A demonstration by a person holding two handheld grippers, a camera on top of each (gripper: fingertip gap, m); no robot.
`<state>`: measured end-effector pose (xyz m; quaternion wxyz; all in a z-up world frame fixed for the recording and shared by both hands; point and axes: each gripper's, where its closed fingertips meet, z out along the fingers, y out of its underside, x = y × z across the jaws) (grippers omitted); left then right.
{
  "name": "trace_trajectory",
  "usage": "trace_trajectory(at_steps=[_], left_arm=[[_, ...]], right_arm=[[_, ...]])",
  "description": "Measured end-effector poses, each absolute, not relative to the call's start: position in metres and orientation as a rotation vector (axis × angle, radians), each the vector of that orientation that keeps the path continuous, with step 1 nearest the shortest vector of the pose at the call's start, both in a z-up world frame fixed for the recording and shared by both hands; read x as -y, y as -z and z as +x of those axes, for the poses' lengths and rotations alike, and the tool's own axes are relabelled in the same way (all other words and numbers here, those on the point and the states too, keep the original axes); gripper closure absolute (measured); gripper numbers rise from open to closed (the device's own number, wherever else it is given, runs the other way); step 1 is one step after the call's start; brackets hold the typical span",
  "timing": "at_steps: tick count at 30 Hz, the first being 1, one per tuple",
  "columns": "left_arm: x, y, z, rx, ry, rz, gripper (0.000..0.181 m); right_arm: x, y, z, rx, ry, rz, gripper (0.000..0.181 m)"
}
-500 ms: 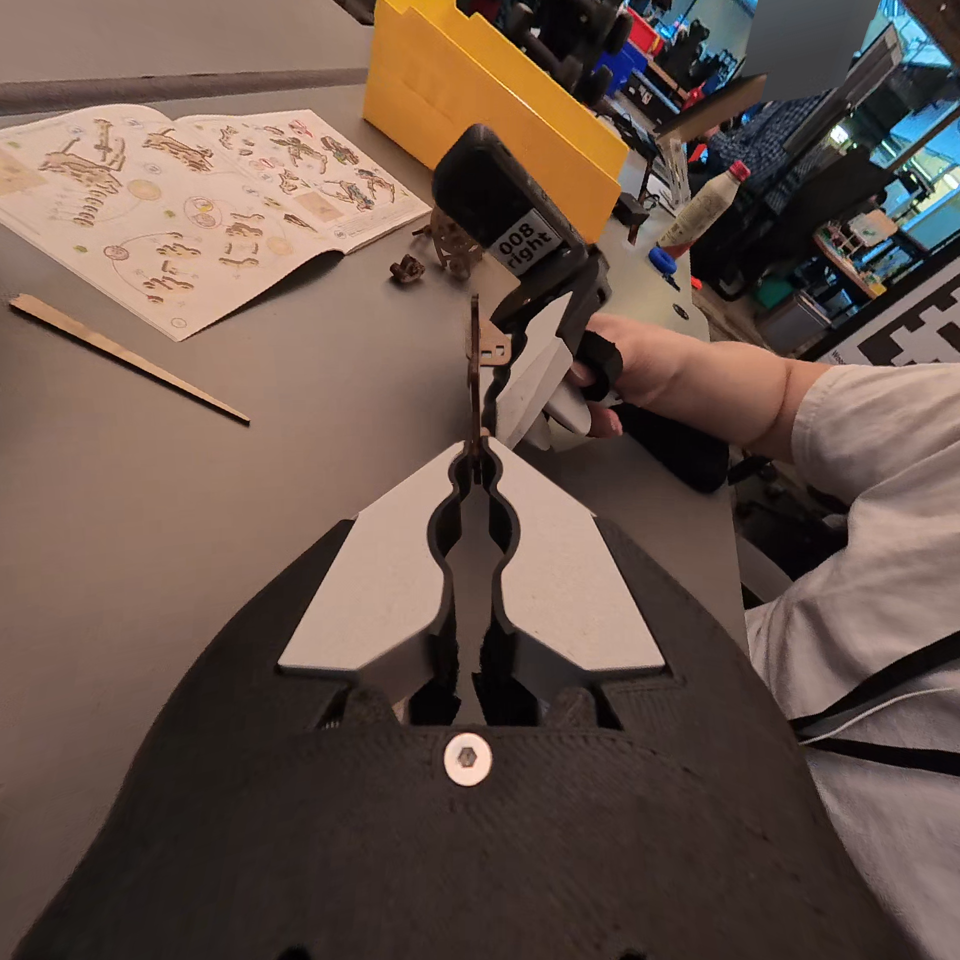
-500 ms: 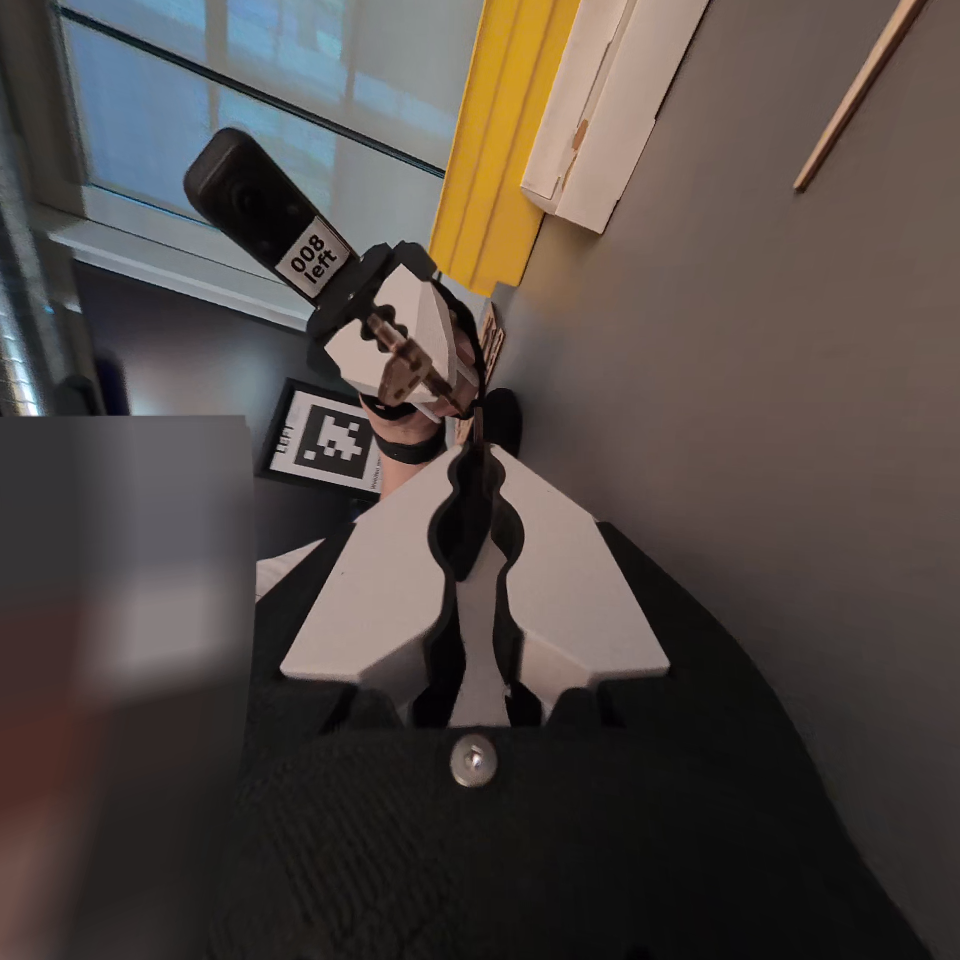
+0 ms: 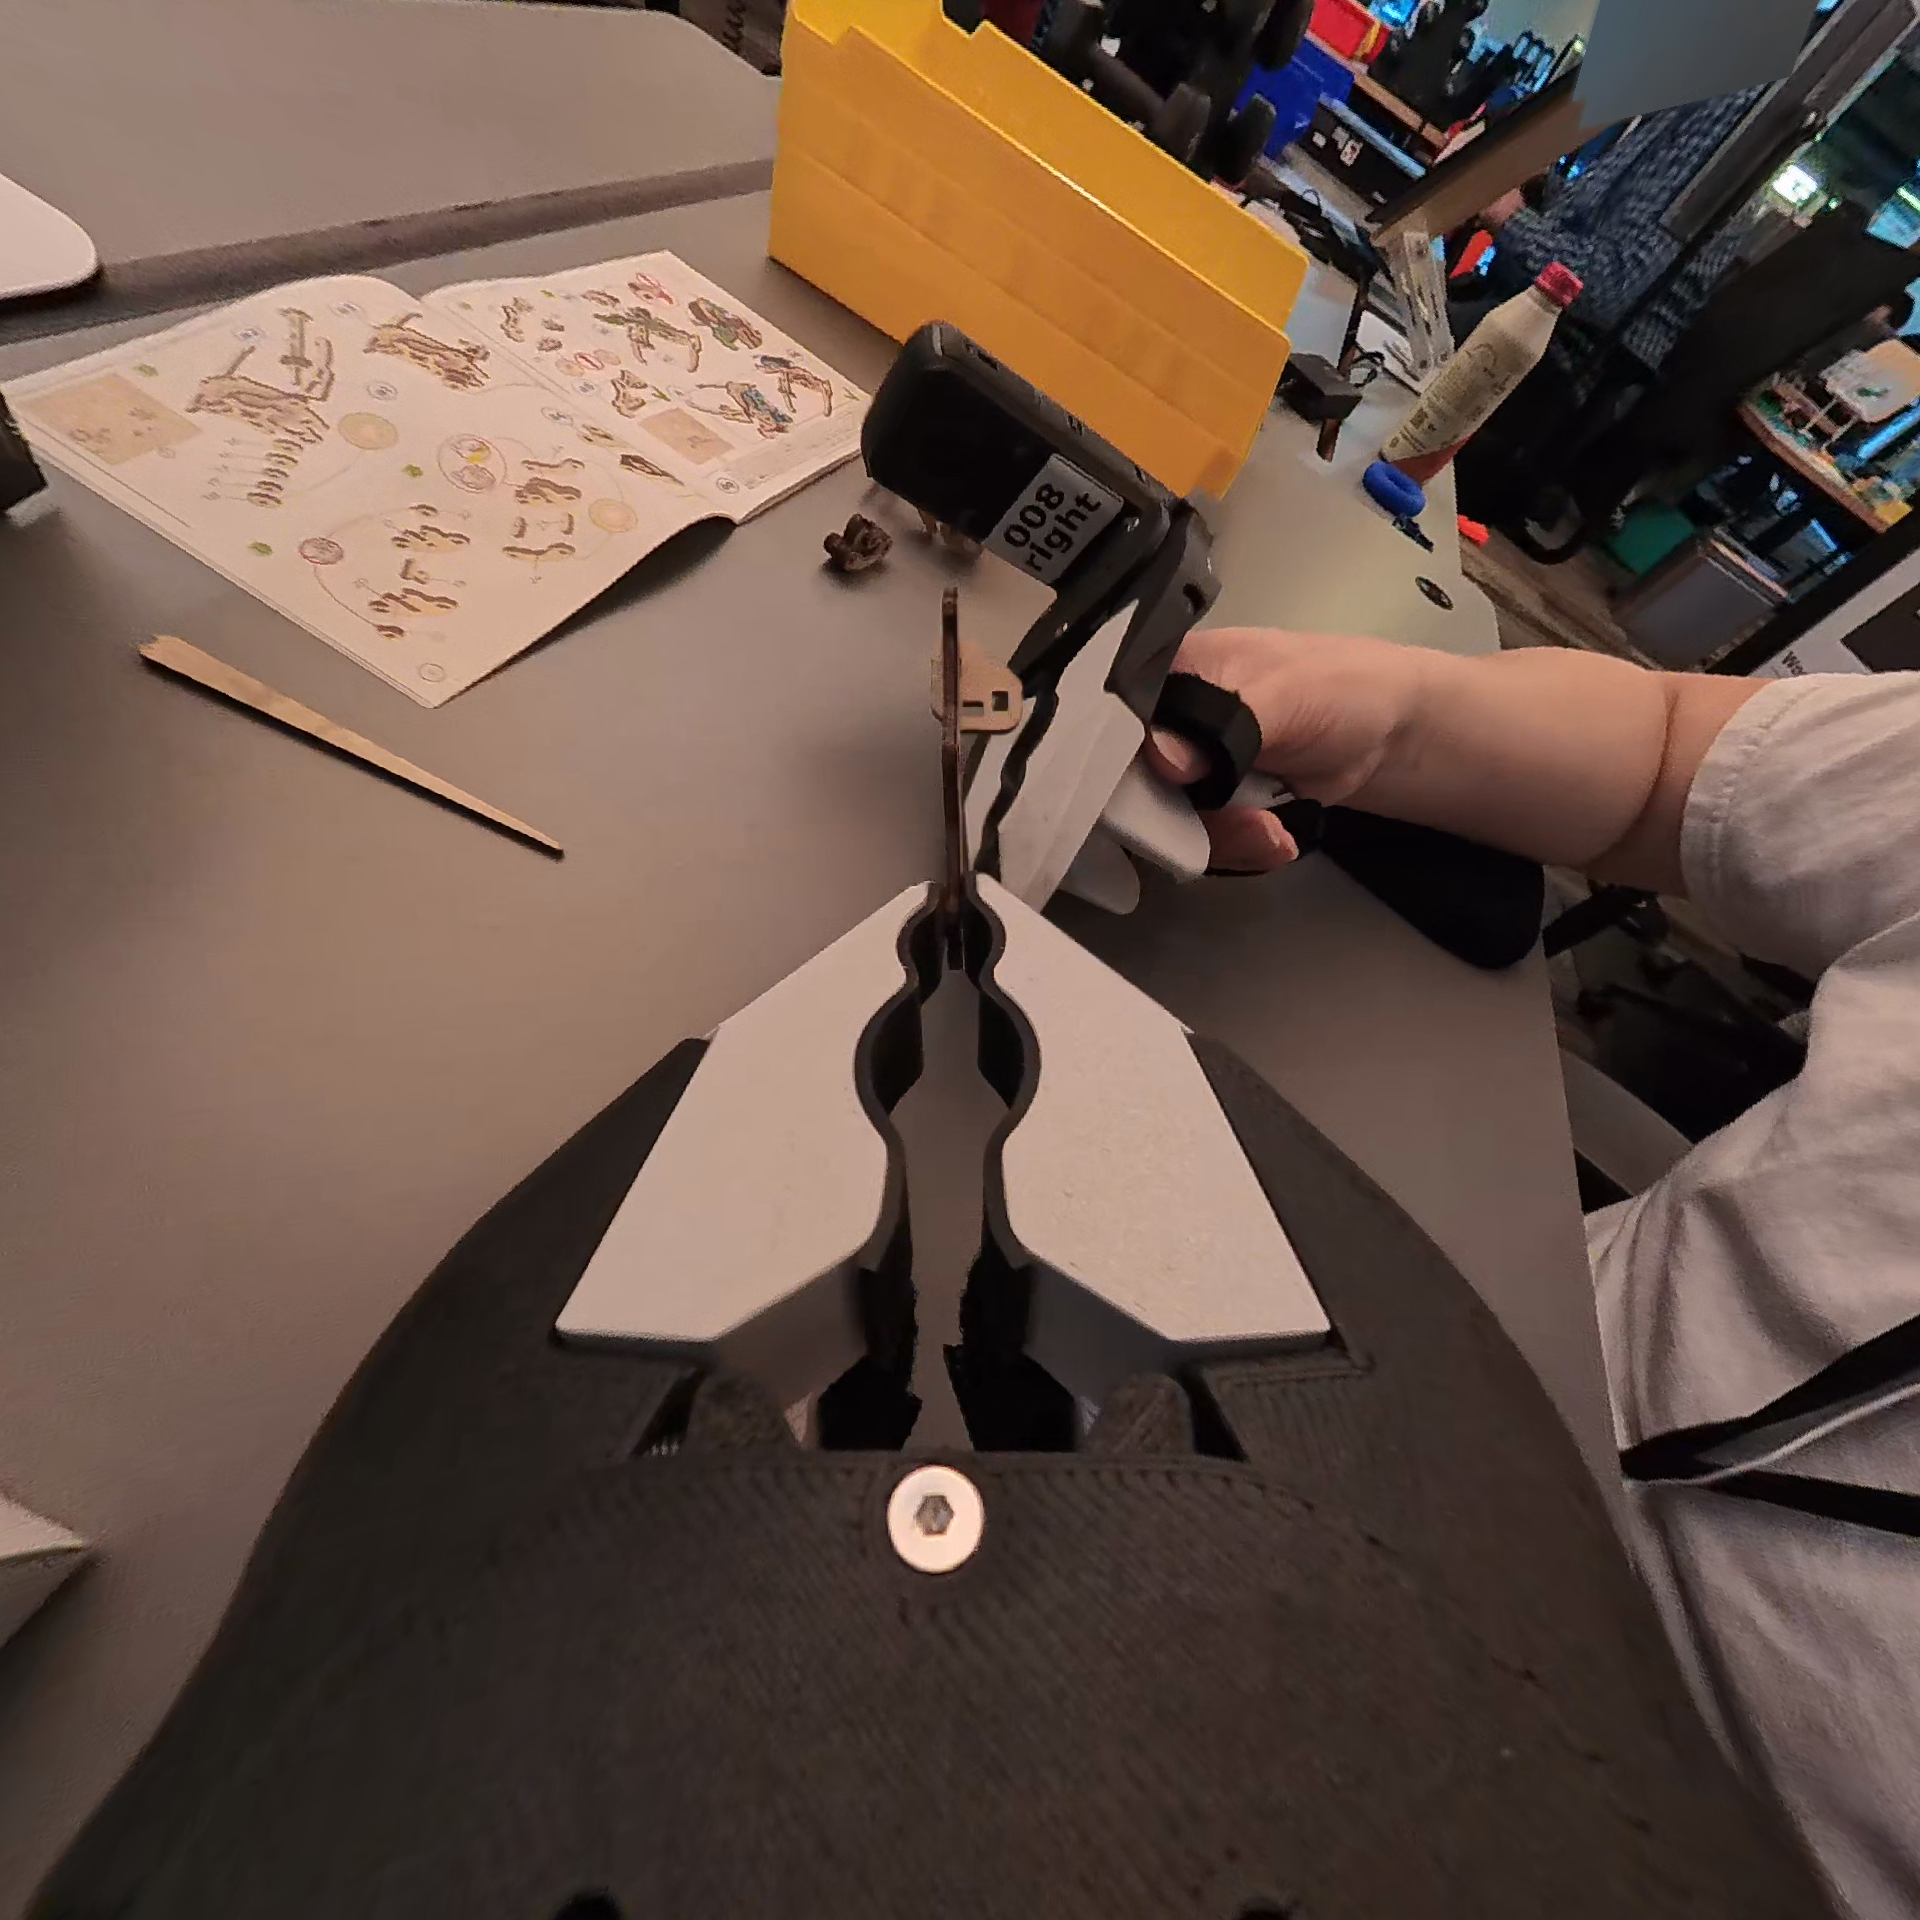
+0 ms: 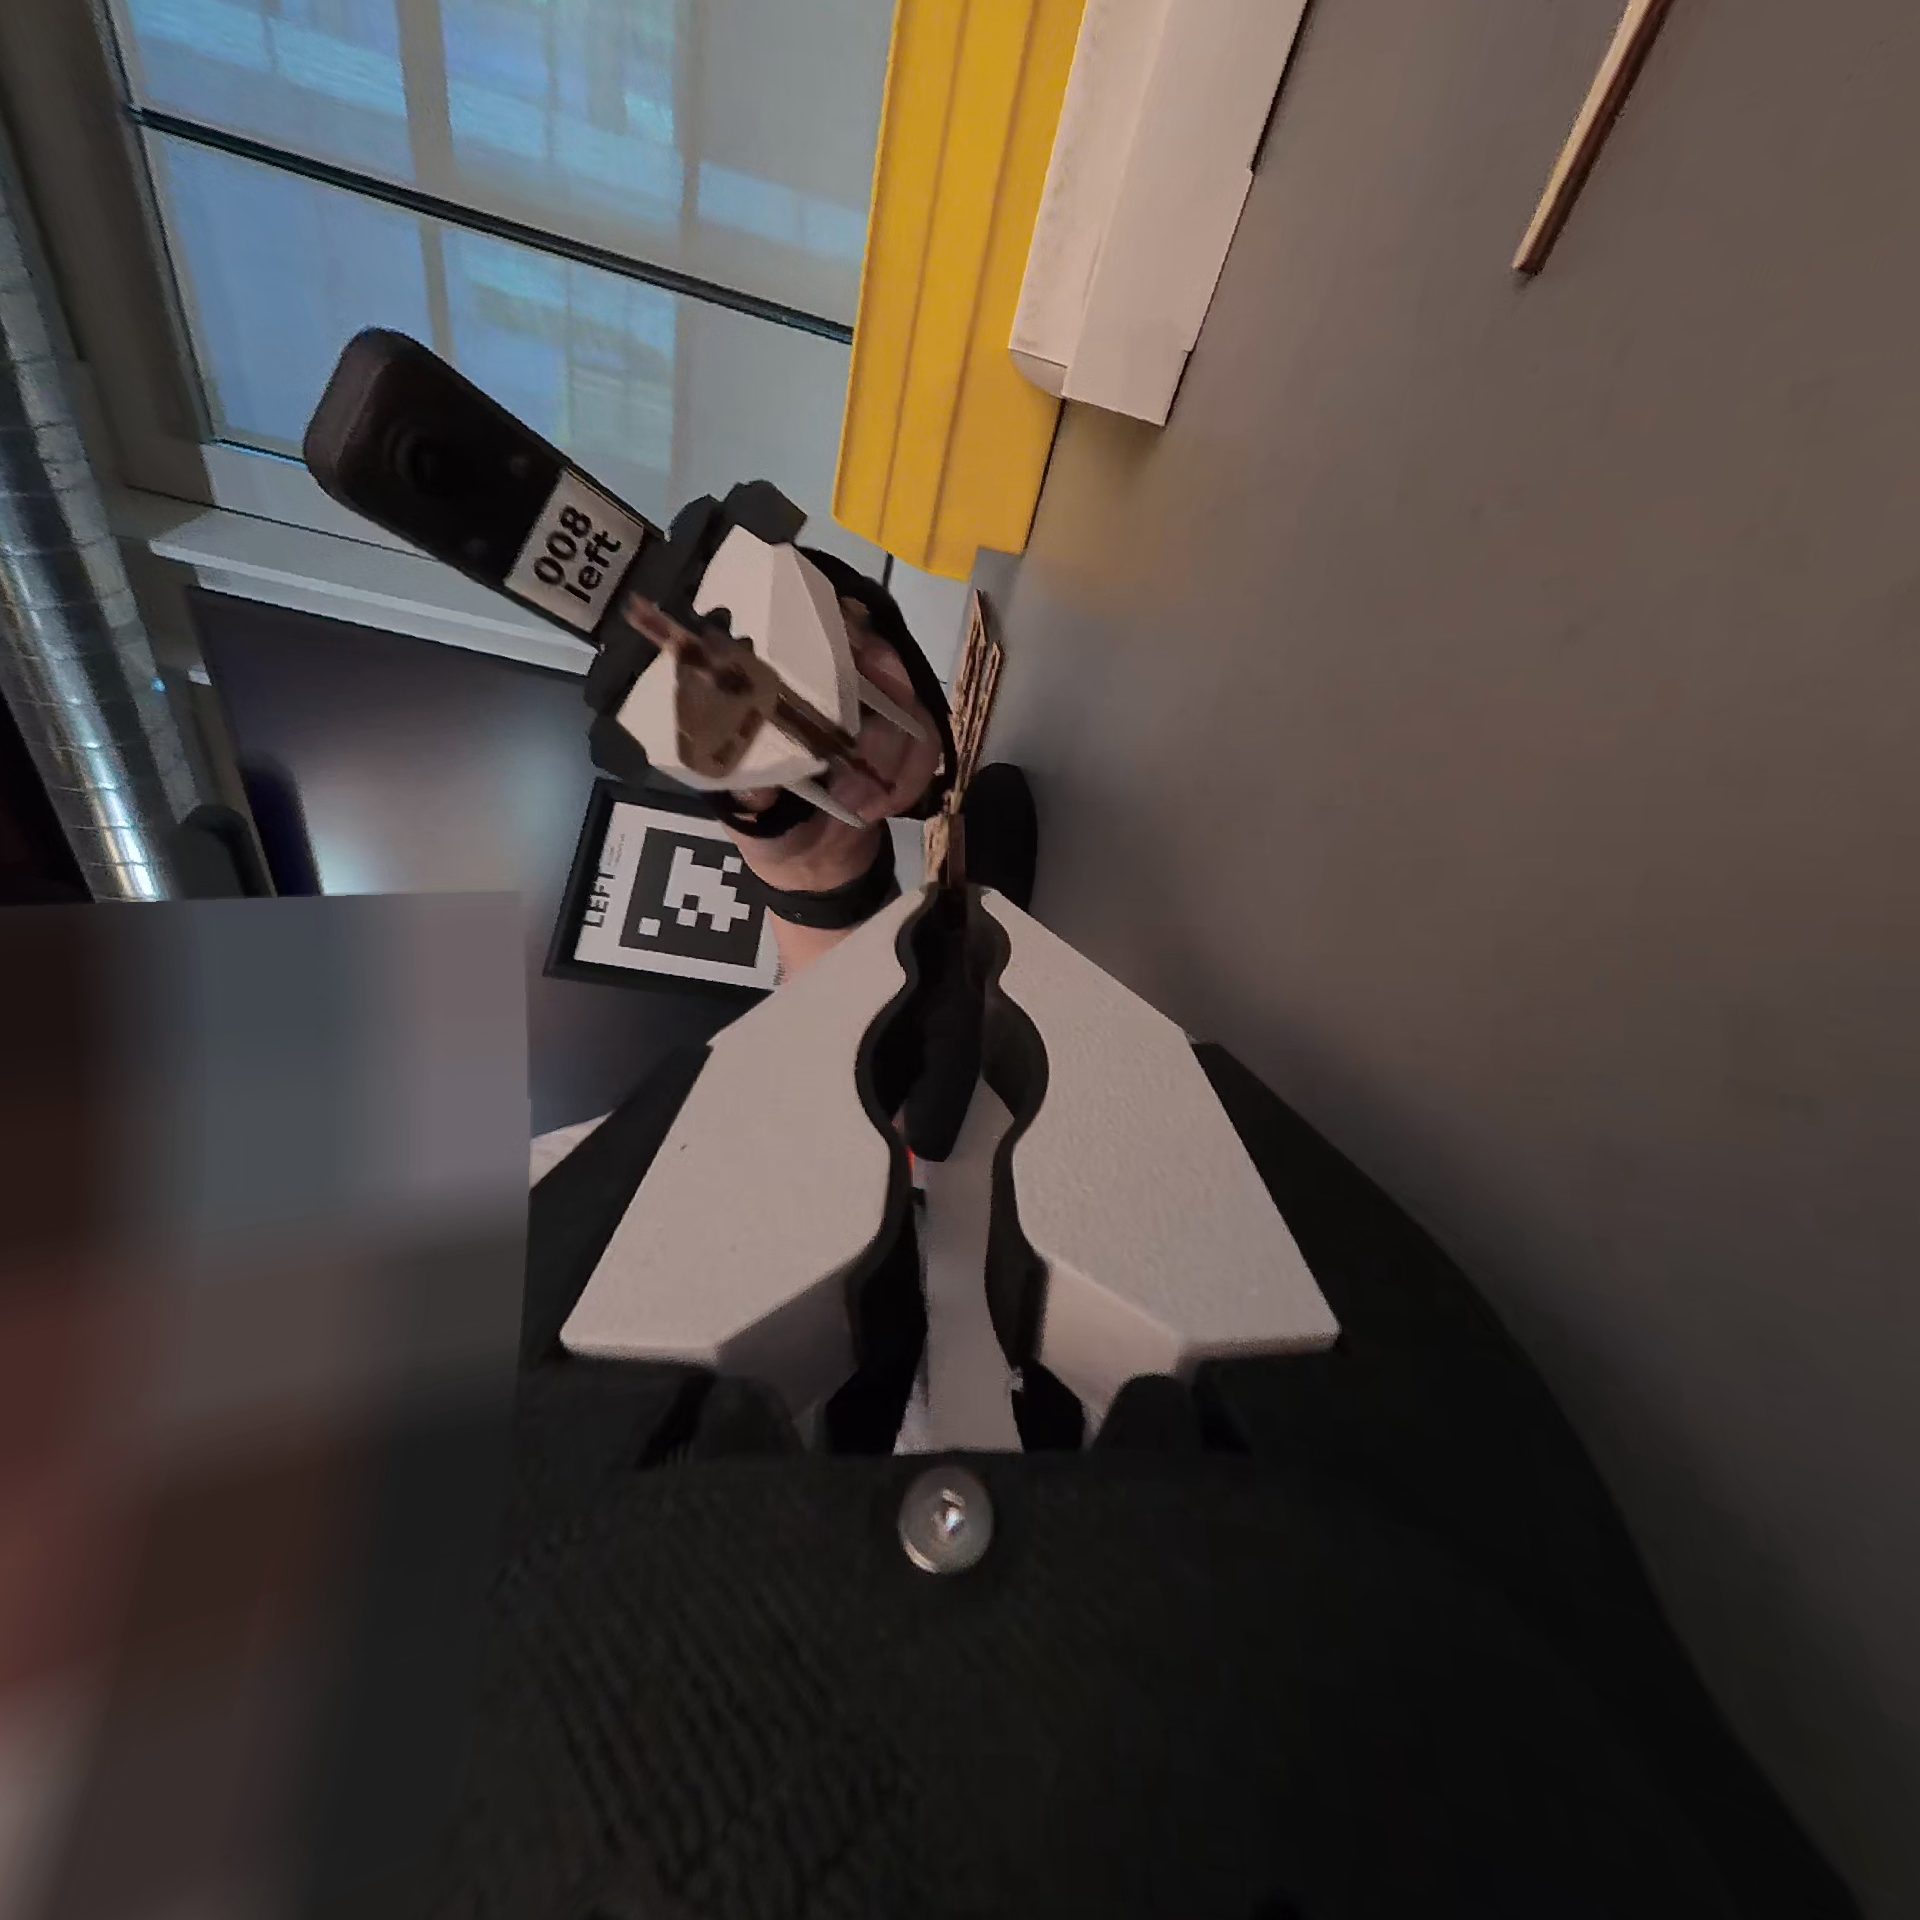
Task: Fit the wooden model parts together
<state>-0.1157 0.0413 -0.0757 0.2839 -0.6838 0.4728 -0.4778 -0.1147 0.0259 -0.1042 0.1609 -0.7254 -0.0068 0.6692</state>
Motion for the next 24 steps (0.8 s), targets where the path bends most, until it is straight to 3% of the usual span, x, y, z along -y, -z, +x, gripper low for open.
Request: trace_trajectory(at_steps=[24], left_arm=[[-0.054, 0.03, -0.119, -1.01, 1.307, -1.652, 0.181]], right_arm=[[-0.033, 0.128, -0.116, 0.294, -1.554, -2.164, 0.179]])
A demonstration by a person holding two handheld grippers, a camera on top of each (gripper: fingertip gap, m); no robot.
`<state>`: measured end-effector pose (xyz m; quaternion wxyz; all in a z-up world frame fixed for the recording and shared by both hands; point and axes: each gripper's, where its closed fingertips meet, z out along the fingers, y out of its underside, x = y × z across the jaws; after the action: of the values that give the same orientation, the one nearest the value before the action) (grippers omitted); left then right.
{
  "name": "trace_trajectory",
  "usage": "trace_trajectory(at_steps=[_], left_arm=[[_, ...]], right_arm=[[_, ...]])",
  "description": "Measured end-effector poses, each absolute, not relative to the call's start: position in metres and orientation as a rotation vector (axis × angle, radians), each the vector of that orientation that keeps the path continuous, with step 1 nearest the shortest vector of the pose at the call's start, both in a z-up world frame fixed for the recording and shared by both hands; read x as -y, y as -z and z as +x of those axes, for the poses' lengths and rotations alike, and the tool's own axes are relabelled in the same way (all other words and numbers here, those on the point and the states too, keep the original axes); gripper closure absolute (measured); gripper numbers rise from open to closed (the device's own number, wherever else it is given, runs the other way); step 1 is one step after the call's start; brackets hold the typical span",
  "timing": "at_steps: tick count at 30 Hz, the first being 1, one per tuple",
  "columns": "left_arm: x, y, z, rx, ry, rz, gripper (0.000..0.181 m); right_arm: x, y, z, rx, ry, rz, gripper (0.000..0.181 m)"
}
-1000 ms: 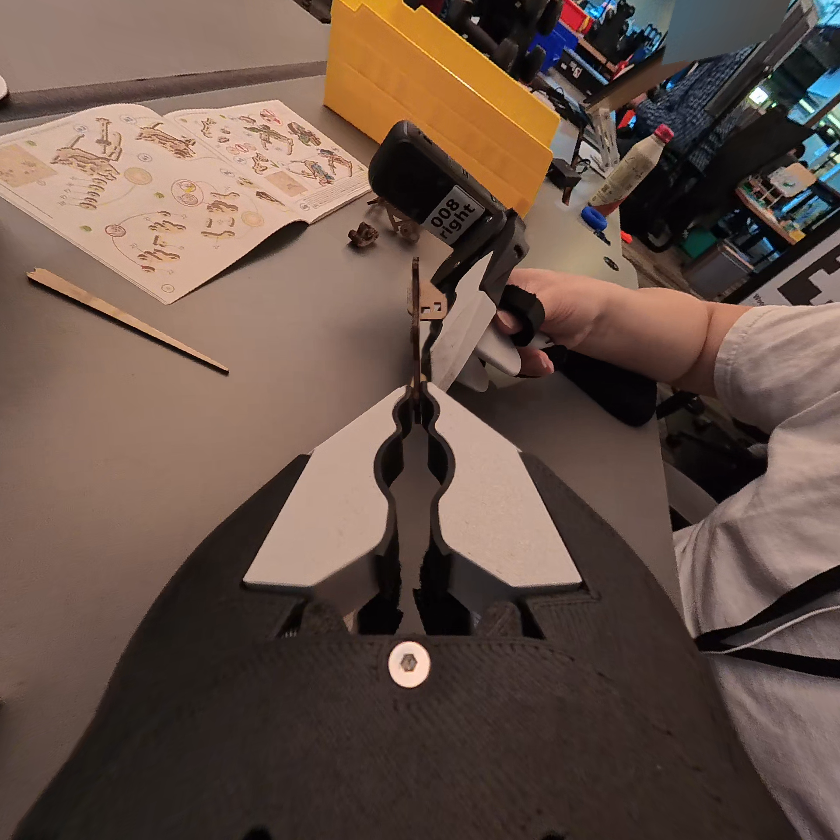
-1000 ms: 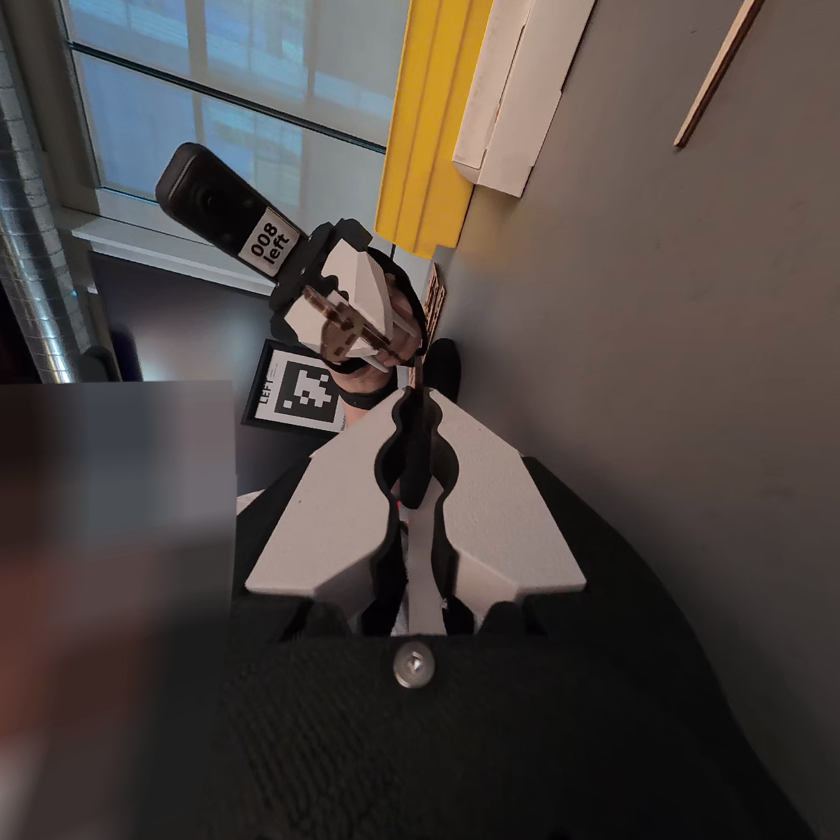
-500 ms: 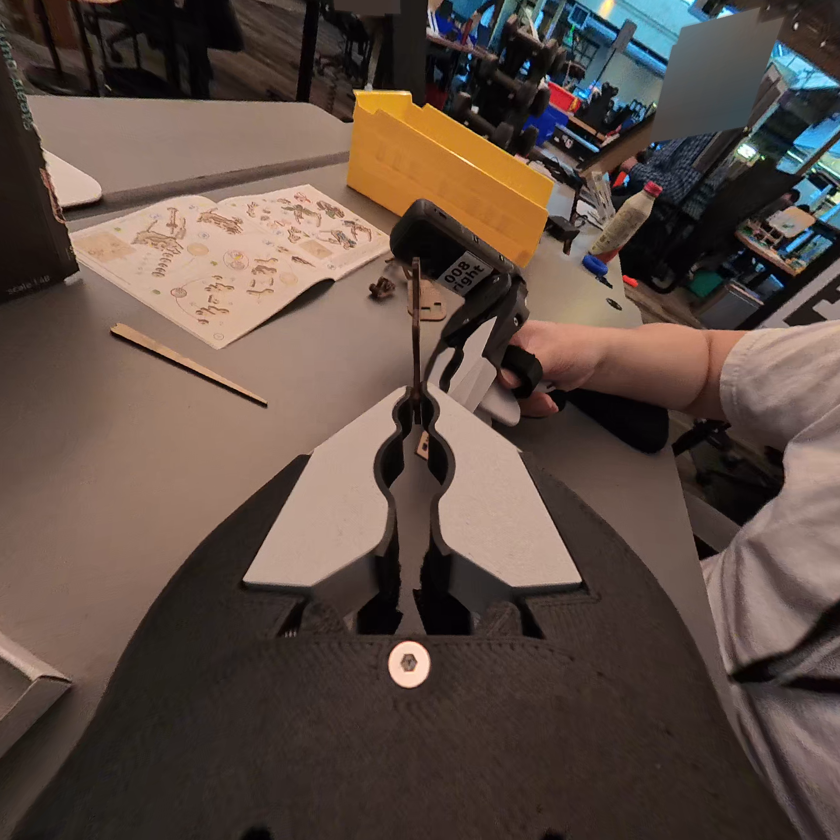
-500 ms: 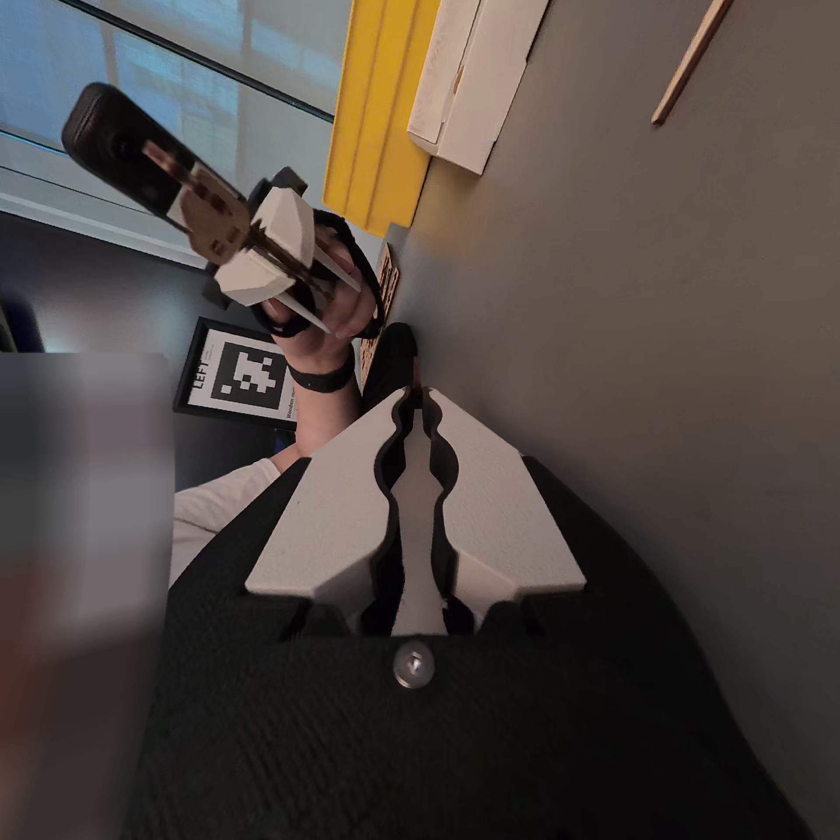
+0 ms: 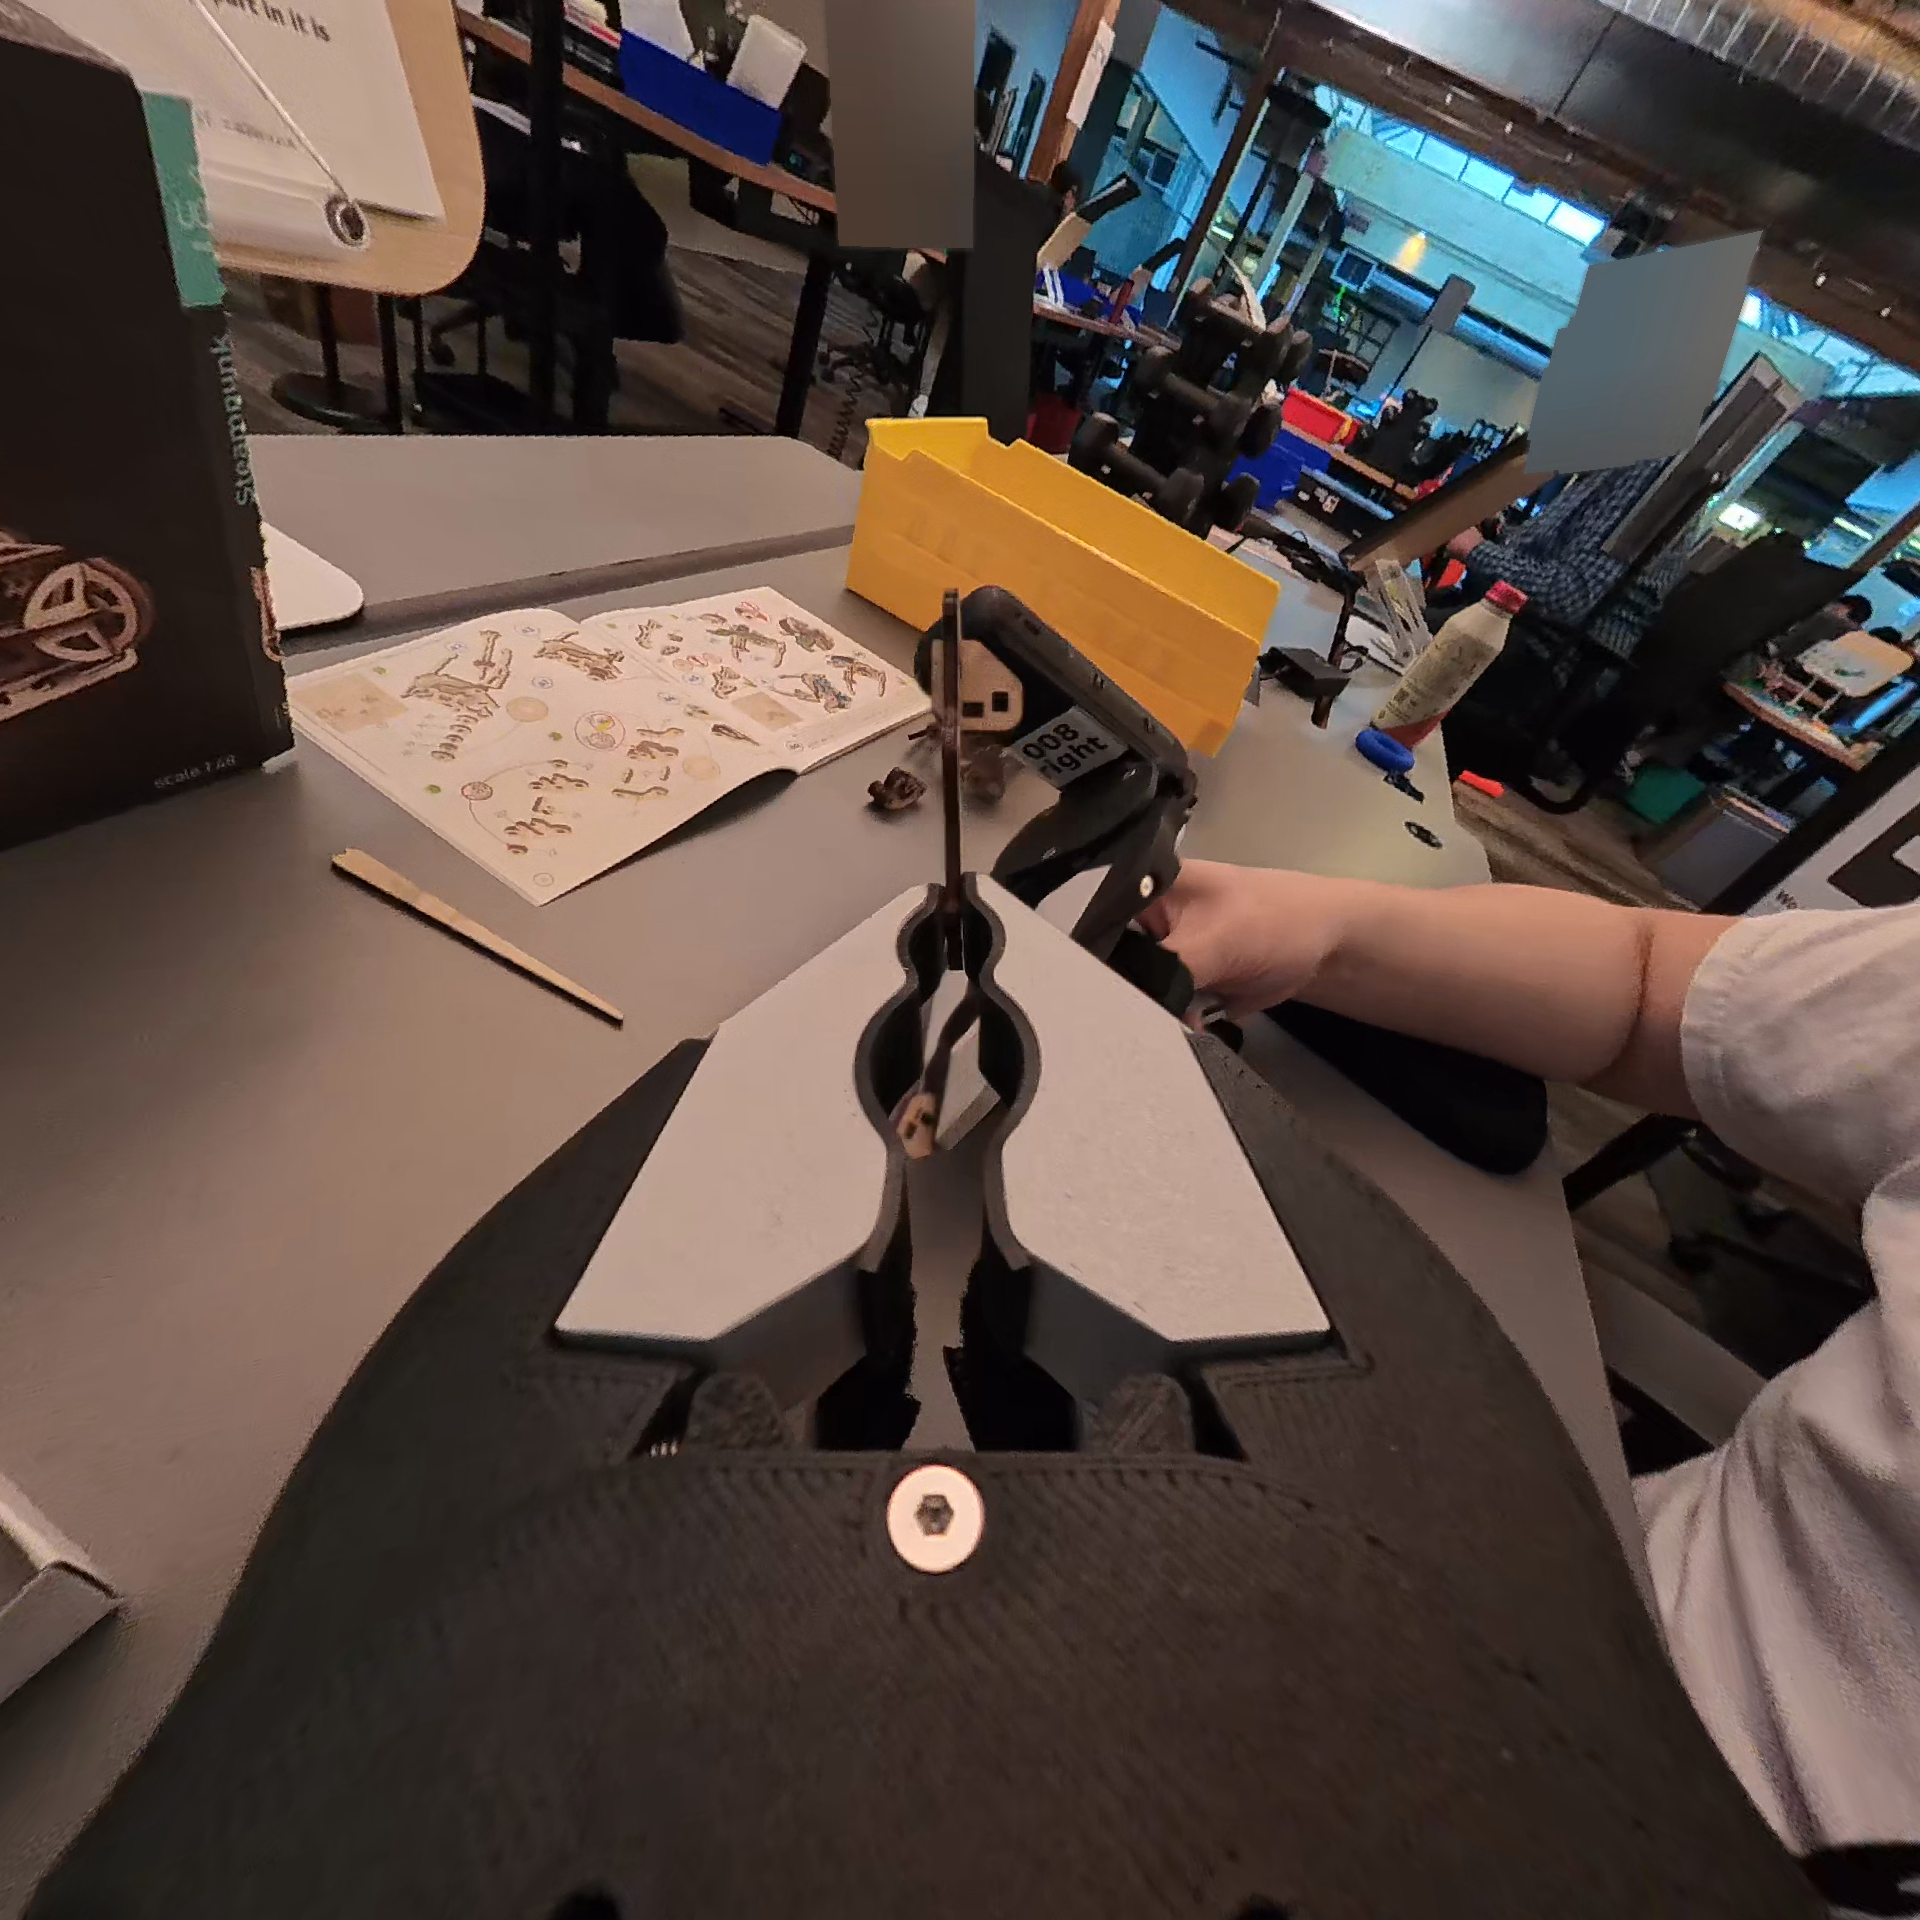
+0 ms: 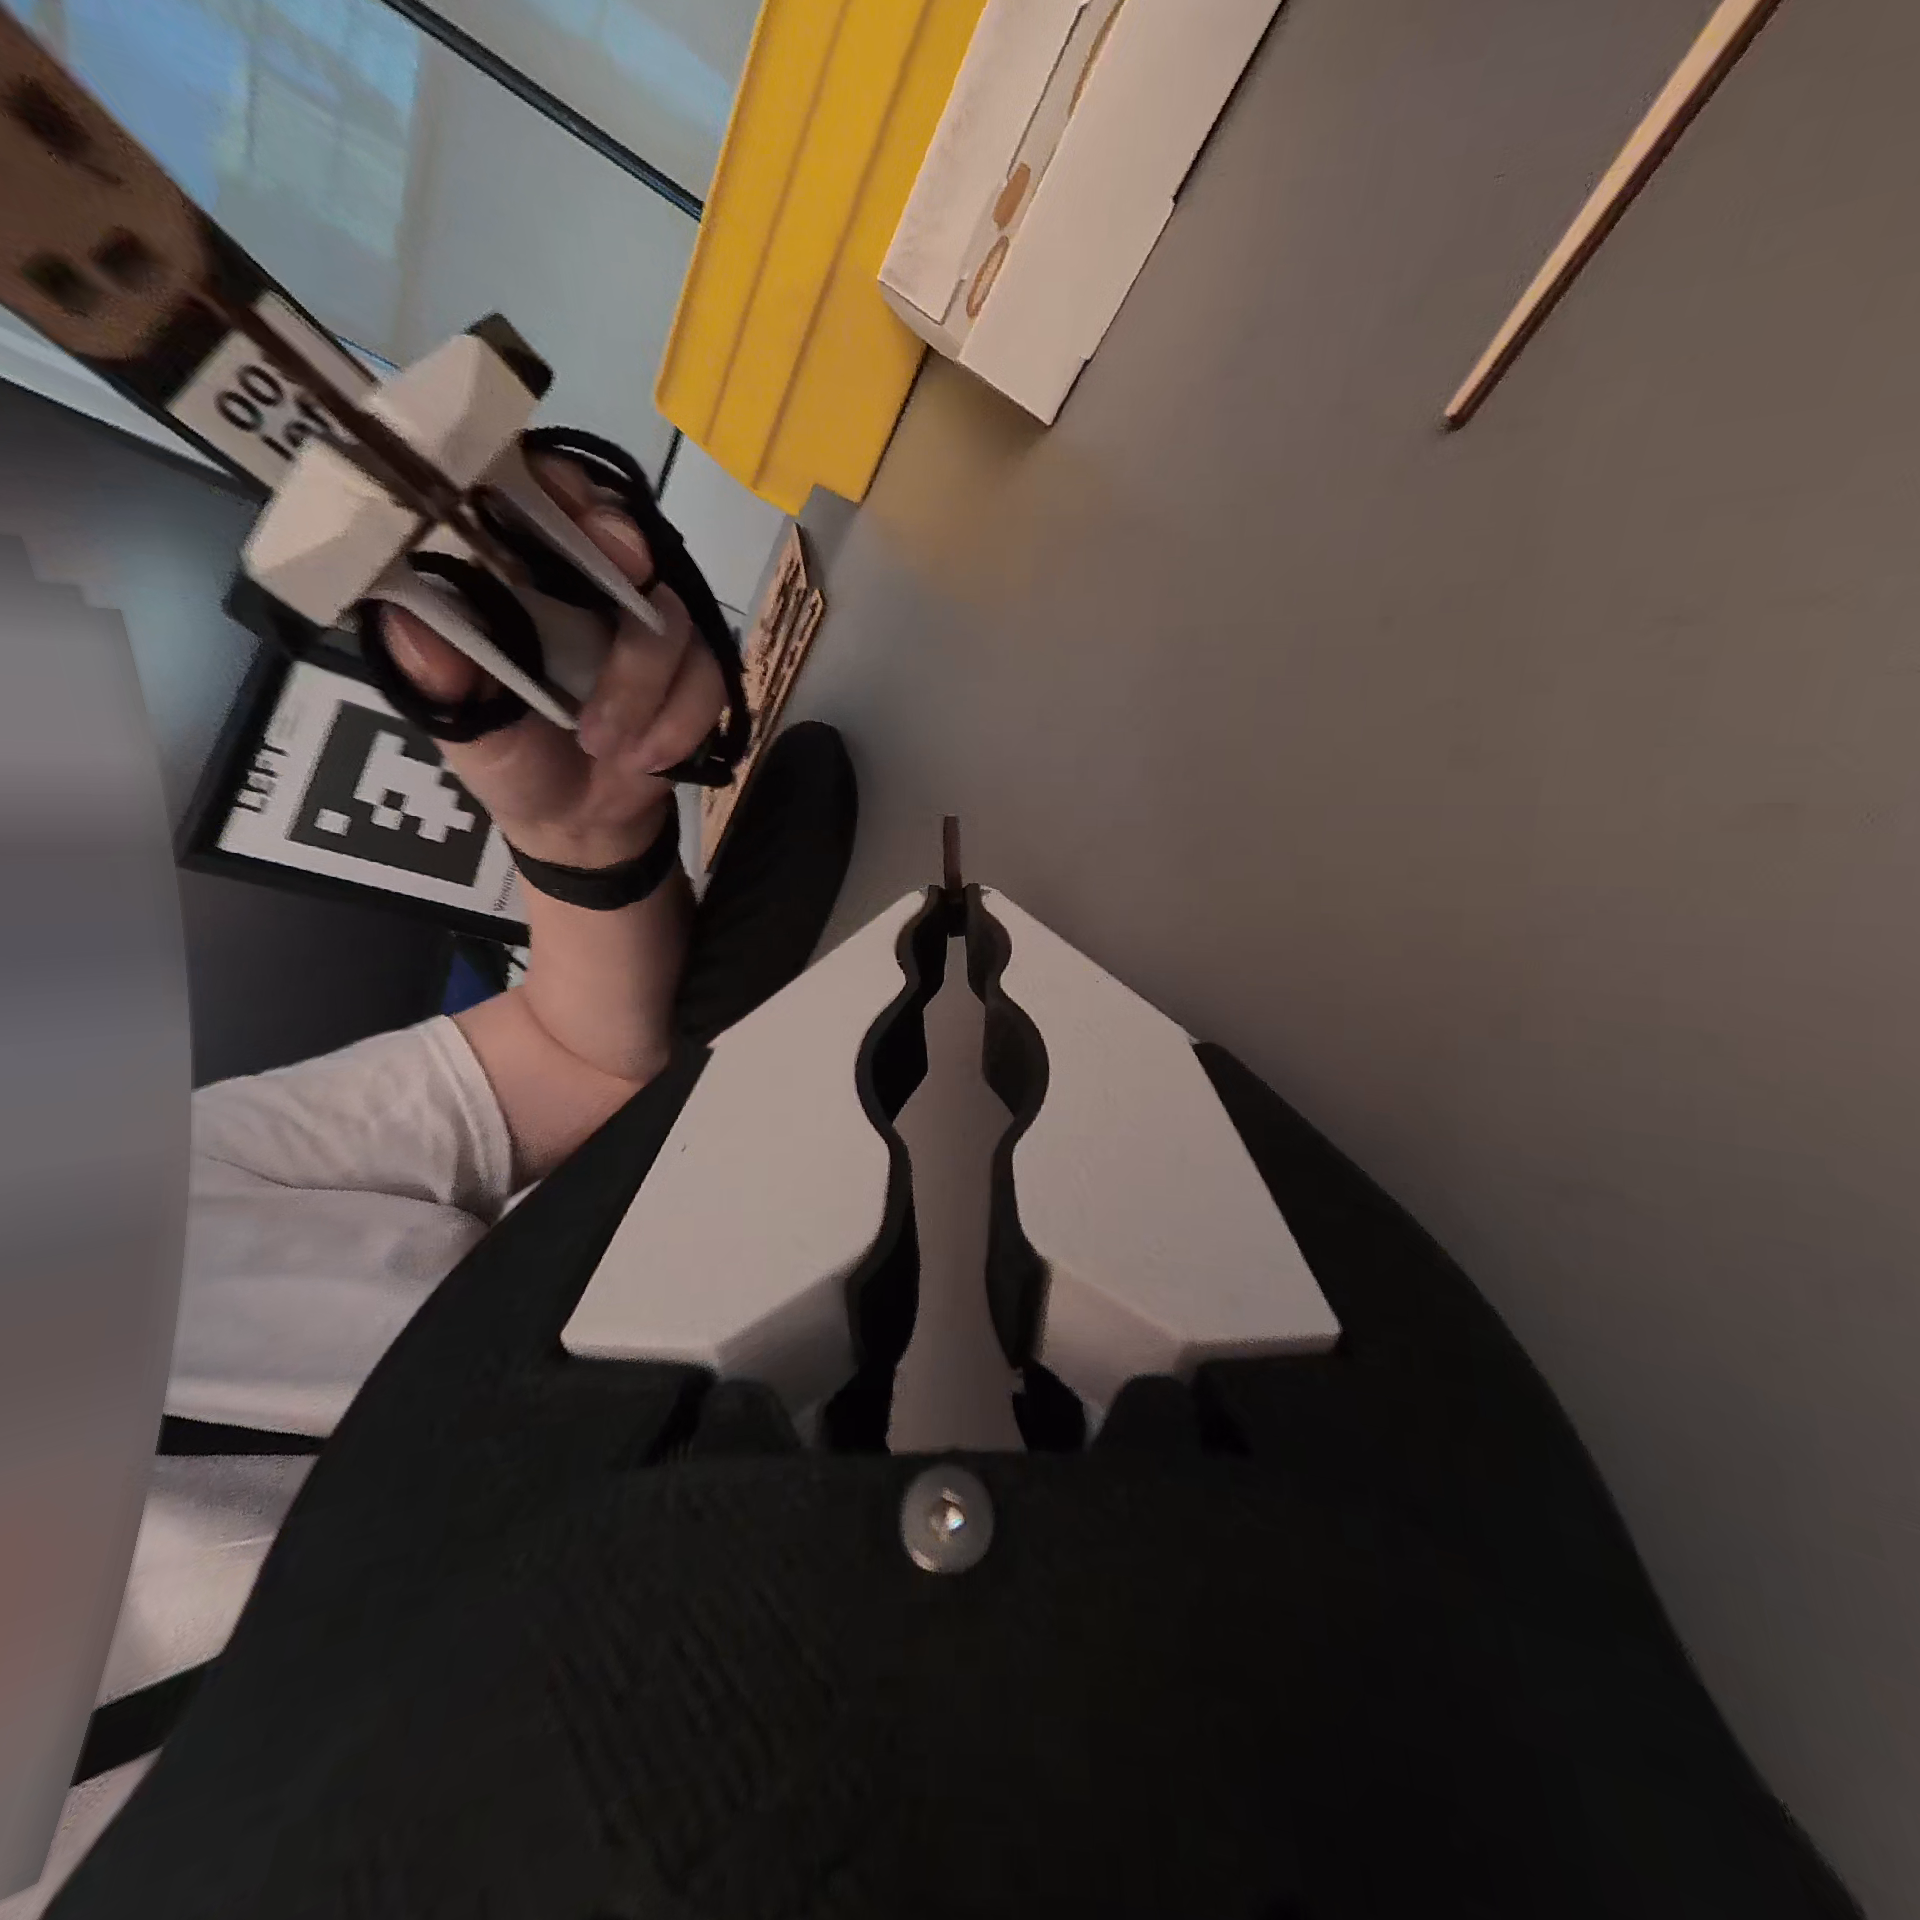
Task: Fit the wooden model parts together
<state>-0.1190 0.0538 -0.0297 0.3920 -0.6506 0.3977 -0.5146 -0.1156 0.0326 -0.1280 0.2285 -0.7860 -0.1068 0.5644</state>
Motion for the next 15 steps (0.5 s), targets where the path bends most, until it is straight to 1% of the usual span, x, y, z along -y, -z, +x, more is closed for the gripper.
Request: trace_trajectory(at_steps=[6, 11, 15], left_arm=[[-0.035, 0.013, -0.11, -0.987, 1.323, -1.575, 0.181], [-0.04, 0.029, -0.11, -1.035, 1.257, -1.616, 0.181], [-0.049, 0.031, -0.118, -0.988, 1.321, -1.657, 0.181]], right_arm=[[-0.031, 0.129, -0.119, 0.344, -1.552, -2.155, 0.179], [-0.029, 0.129, -0.121, 0.361, -1.574, -2.156, 0.178], [-0.035, 0.123, -0.116, 0.332, -1.494, -2.128, 0.178]])
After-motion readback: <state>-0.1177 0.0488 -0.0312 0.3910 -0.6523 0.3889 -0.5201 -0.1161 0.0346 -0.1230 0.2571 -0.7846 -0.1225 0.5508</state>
